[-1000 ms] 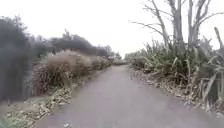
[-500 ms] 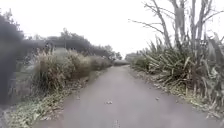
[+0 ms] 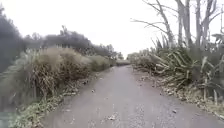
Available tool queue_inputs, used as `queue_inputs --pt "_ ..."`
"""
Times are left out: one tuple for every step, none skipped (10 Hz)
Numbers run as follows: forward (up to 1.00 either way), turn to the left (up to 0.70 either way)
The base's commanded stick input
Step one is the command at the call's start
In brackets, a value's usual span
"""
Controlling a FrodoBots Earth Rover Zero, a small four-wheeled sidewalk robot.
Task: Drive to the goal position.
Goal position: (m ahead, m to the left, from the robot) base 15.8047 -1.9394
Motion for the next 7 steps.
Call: queue_inputs --pt "0.85 0.0" --pt "0.85 0.0" --pt "0.85 0.0" --pt "0.85 0.0" --pt "0.85 -0.09" --pt "0.85 -0.21" --pt "0.85 -0.33"
